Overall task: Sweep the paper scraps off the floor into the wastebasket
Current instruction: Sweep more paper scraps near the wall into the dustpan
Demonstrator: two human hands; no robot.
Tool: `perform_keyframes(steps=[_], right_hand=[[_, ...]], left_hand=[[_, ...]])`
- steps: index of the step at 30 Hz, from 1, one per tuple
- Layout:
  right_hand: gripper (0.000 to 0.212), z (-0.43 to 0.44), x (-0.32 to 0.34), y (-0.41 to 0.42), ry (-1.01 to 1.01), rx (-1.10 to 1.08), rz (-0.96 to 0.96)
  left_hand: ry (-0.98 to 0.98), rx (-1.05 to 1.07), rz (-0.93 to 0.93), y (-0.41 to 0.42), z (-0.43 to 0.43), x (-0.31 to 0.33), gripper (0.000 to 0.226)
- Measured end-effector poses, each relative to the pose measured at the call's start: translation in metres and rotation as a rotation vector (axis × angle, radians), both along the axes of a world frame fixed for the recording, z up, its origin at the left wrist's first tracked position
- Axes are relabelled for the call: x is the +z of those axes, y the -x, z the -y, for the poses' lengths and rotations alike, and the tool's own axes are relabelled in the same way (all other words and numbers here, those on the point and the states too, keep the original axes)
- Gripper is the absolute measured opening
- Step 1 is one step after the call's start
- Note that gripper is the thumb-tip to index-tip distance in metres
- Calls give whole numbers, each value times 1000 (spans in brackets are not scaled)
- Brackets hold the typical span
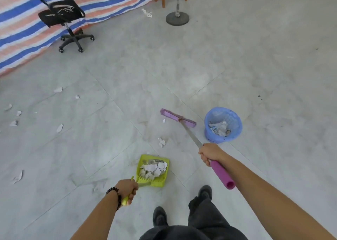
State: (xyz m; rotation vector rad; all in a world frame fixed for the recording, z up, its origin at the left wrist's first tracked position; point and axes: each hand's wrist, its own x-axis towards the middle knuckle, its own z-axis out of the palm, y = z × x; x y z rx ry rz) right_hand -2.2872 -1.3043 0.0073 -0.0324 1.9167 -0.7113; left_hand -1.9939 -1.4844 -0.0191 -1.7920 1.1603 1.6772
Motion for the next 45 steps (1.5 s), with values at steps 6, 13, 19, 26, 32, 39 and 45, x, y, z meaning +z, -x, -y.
perform_keyframes(steps=[6,13,19,26,32,39,45], right_hand=[[10,69,-68,-40,27,-145,8],[53,32,-107,-117,-275,317,-32],[26,-46,-78,-136,-428,66,388],[29,-51,-62,-136,-413,87,39],[19,20,-63,-102,-410,342,-75],[33,91,-77,-112,-540,810,-152],[32,12,-62,-173,-493,562,98]], left_hand=[[-39,28,-47,-32,10,-20,20],[-47,73,-53,-41,47,-33,21],[-71,44,-103,-2,55,-27,13],[-88,69,-108,4,52,-24,20],[-106,67,-89,-29,57,-19,17],[-123,126,-54,-51,43,-28,13],[-138,126,-67,-35,48,-31,19]])
